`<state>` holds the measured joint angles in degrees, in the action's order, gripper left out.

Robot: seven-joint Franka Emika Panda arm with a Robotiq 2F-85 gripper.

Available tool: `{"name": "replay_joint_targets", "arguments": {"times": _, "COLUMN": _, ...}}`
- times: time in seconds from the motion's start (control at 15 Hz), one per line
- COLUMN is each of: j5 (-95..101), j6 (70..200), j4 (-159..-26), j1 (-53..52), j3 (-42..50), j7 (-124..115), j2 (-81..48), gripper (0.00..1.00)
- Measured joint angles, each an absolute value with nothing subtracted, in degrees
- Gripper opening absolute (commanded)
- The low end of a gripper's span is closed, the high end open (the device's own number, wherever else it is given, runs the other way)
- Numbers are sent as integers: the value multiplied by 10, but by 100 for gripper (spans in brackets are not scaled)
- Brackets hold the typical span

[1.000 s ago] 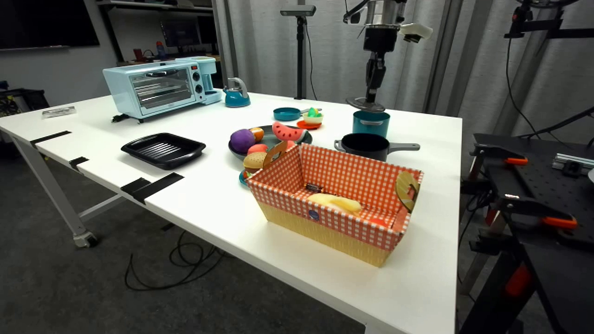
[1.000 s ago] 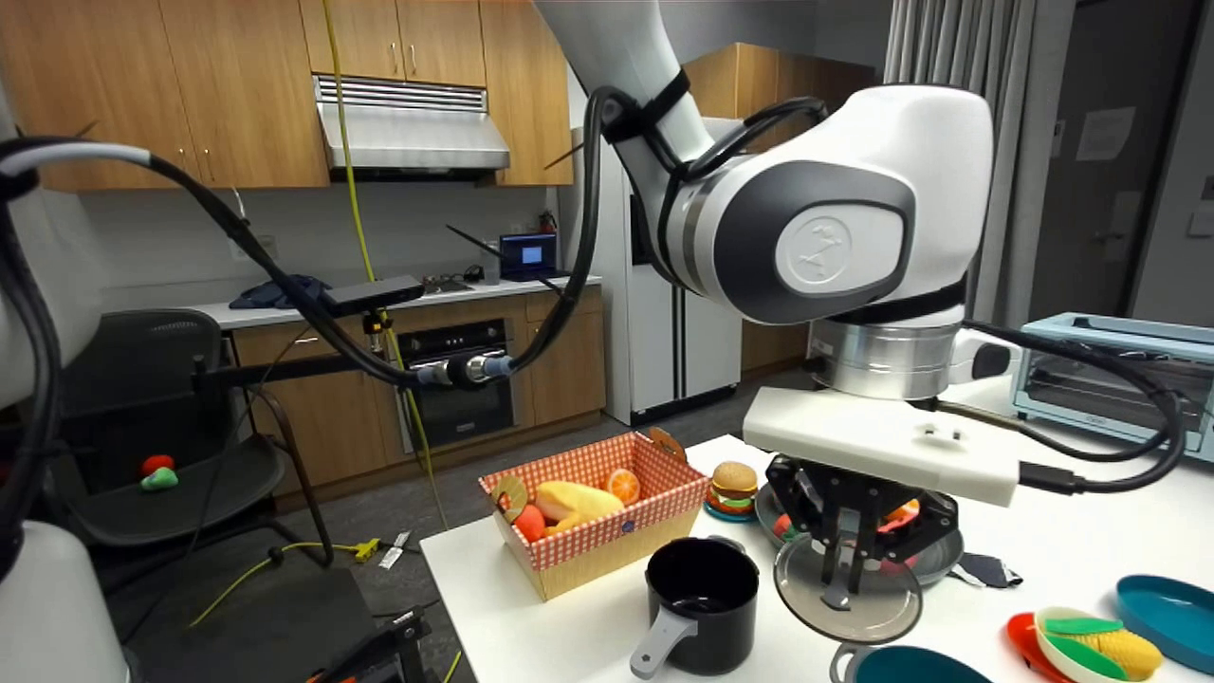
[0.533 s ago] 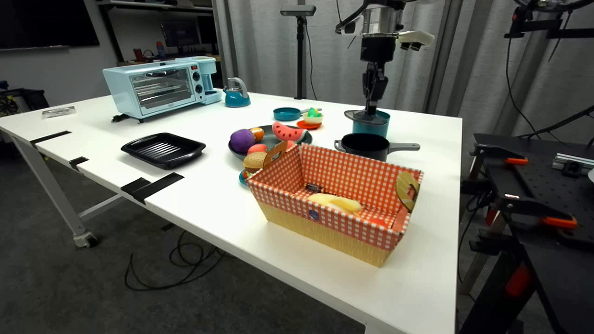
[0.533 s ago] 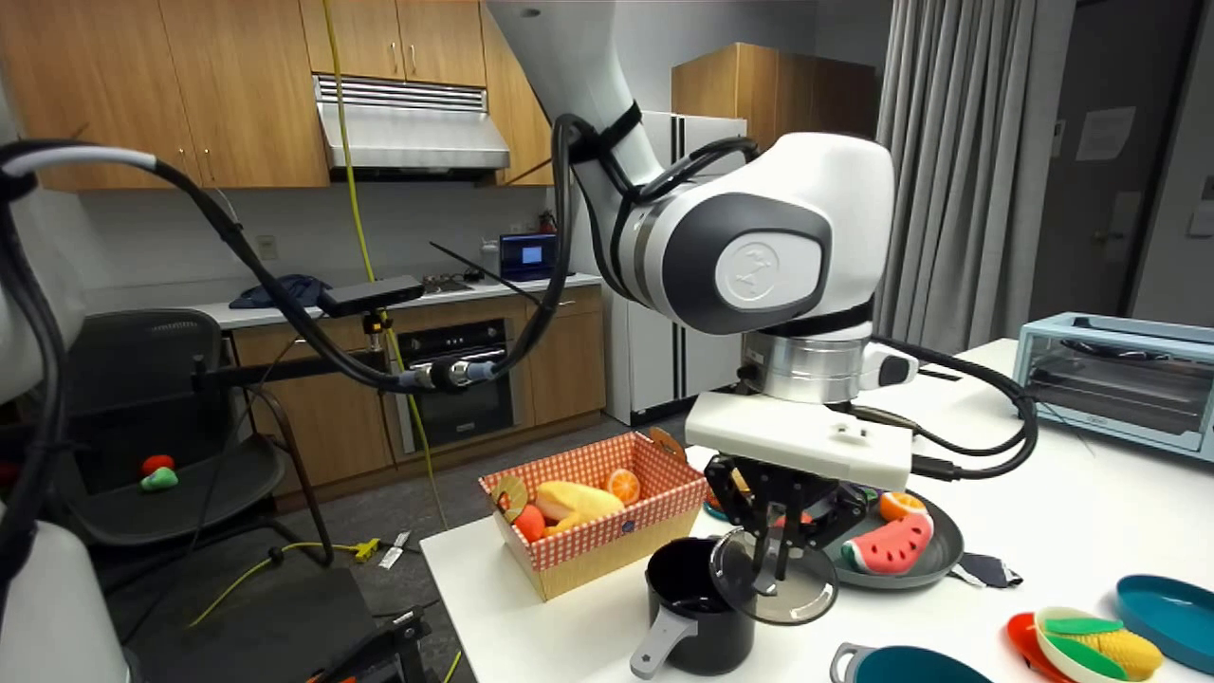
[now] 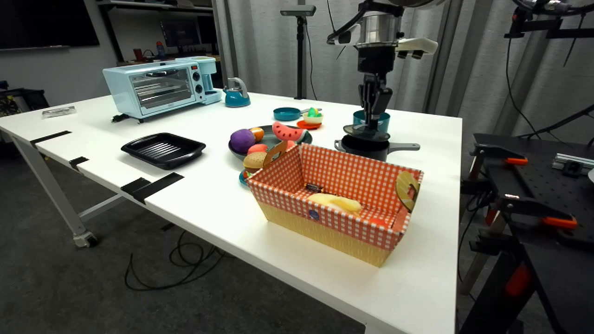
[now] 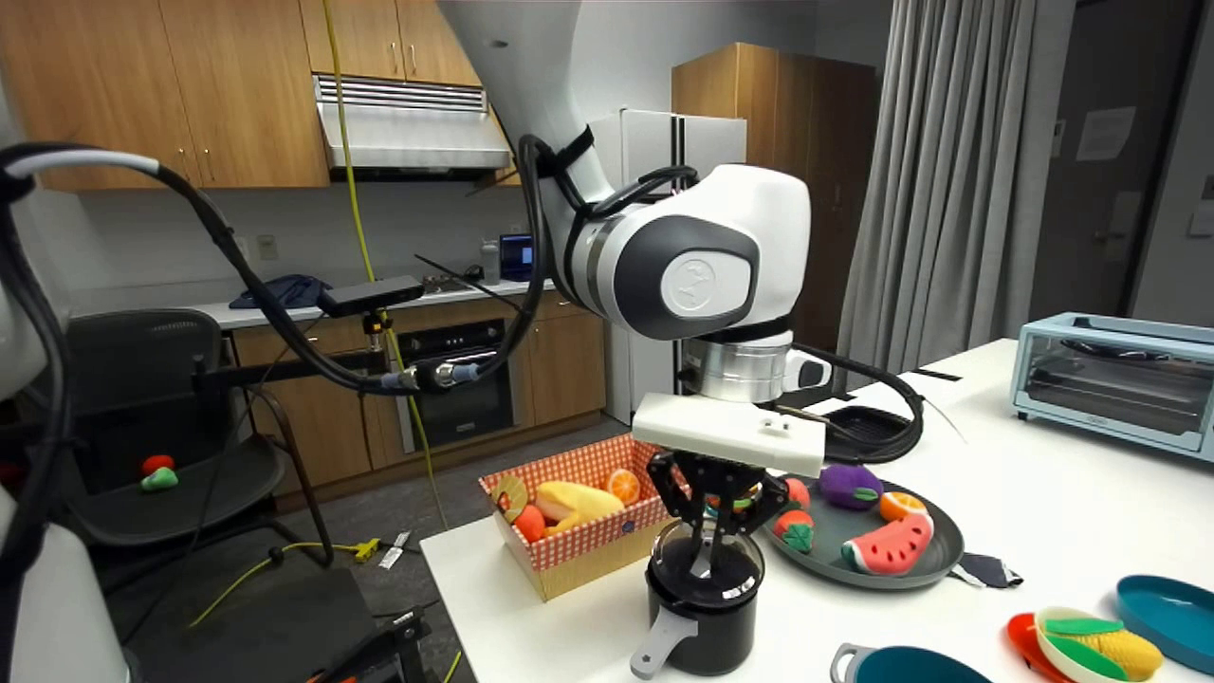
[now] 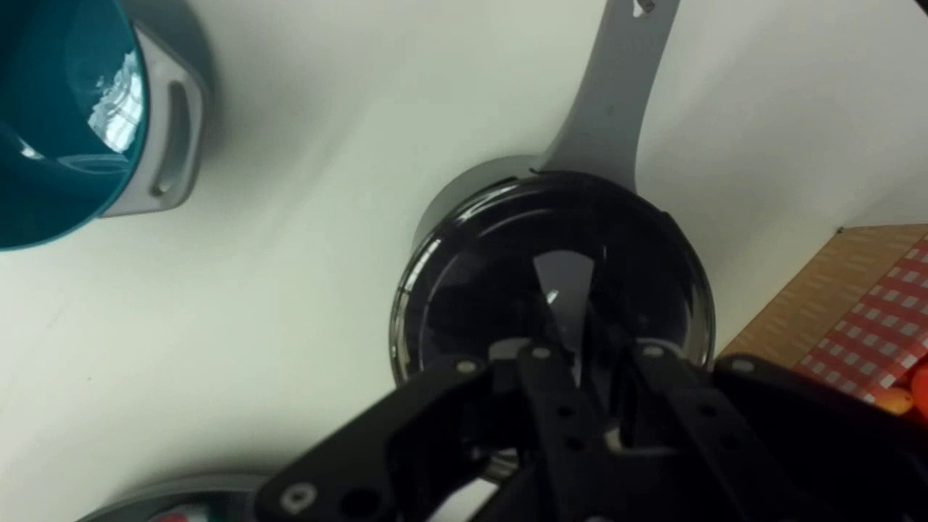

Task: Transfer the lid from the blue pot to the black pot

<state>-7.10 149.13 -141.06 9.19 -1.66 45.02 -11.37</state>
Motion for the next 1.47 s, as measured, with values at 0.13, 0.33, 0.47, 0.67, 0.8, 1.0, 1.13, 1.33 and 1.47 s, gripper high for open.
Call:
{"name": "replay_joint_targets", "arguments": {"times": 0.13, "j5": -69, "j6": 1492, "j4": -1416, "j1": 87, "j3": -19, "j7": 451, "j2": -114, "gripper": 4}}
{"name": "replay_joint_targets", "arguments": {"times": 0.33, "j5": -65, "j6": 1493, "j4": -1417, "j1": 84, "j3": -19, "j7": 451, "j2": -114, "gripper": 41}}
{"name": "replay_joint_targets", "arguments": {"times": 0.47, "j5": -61, "j6": 1493, "j4": -1417, "j1": 84, "j3": -19, "j7": 451, "j2": -115, "gripper": 49}}
{"name": "replay_joint_targets", "arguments": {"times": 0.67, "j5": -56, "j6": 1494, "j4": -1417, "j1": 84, "j3": -18, "j7": 451, "j2": -118, "gripper": 71}}
{"name": "replay_joint_targets", "arguments": {"times": 0.8, "j5": -48, "j6": 1496, "j4": -1417, "j1": 84, "j3": -18, "j7": 451, "j2": -121, "gripper": 87}}
{"name": "replay_joint_targets", "arguments": {"times": 1.0, "j5": -39, "j6": 1497, "j4": -1417, "j1": 84, "j3": -17, "j7": 451, "j2": -128, "gripper": 100}}
{"name": "replay_joint_targets", "arguments": {"times": 1.13, "j5": -37, "j6": 1497, "j4": -1417, "j1": 84, "j3": -17, "j7": 451, "j2": -132, "gripper": 100}}
{"name": "replay_joint_targets", "arguments": {"times": 1.33, "j5": -37, "j6": 1497, "j4": -1417, "j1": 84, "j3": -17, "j7": 451, "j2": -134, "gripper": 100}}
{"name": "replay_joint_targets", "arguments": {"times": 1.47, "j5": -37, "j6": 1497, "j4": -1416, "j1": 84, "j3": -17, "j7": 451, "j2": -134, "gripper": 100}}
